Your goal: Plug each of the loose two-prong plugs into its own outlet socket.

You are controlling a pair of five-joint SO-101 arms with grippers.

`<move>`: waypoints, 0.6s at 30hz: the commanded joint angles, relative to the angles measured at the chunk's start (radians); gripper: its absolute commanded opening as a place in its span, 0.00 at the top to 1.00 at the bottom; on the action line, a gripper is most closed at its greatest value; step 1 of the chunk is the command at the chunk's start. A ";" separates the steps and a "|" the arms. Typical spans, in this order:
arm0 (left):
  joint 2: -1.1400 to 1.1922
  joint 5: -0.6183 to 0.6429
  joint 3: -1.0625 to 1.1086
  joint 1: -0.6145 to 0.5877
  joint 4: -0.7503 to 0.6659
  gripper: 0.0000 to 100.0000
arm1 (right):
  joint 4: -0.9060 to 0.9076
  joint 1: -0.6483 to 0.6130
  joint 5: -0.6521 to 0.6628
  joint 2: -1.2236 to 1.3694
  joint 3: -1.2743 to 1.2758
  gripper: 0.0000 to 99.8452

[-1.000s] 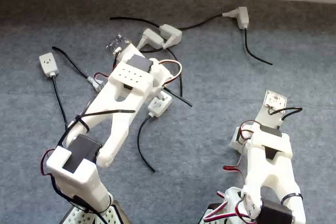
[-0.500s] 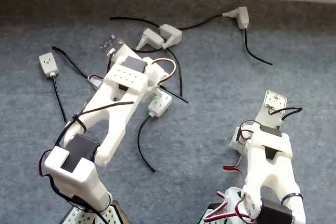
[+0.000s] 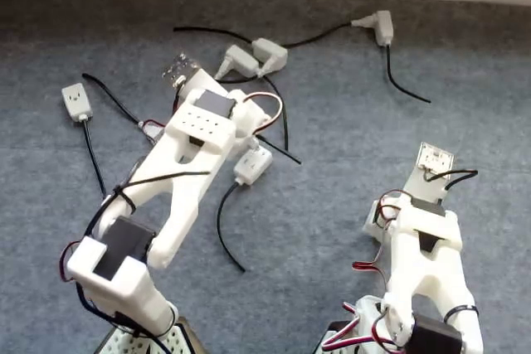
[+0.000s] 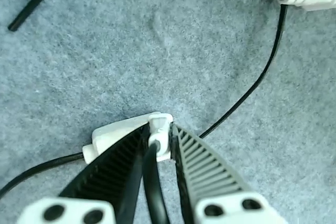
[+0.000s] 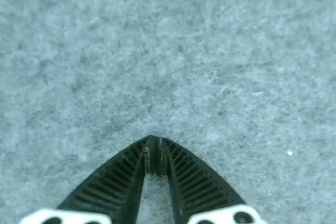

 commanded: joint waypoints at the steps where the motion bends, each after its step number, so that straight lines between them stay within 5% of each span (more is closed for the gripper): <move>1: -0.099 0.008 0.024 0.024 -0.009 0.99 | -0.044 -0.036 0.000 0.010 0.004 0.99; 18: 0.007 0.006 0.054 0.058 -0.089 0.99 | -0.044 -0.036 0.000 0.010 0.002 0.99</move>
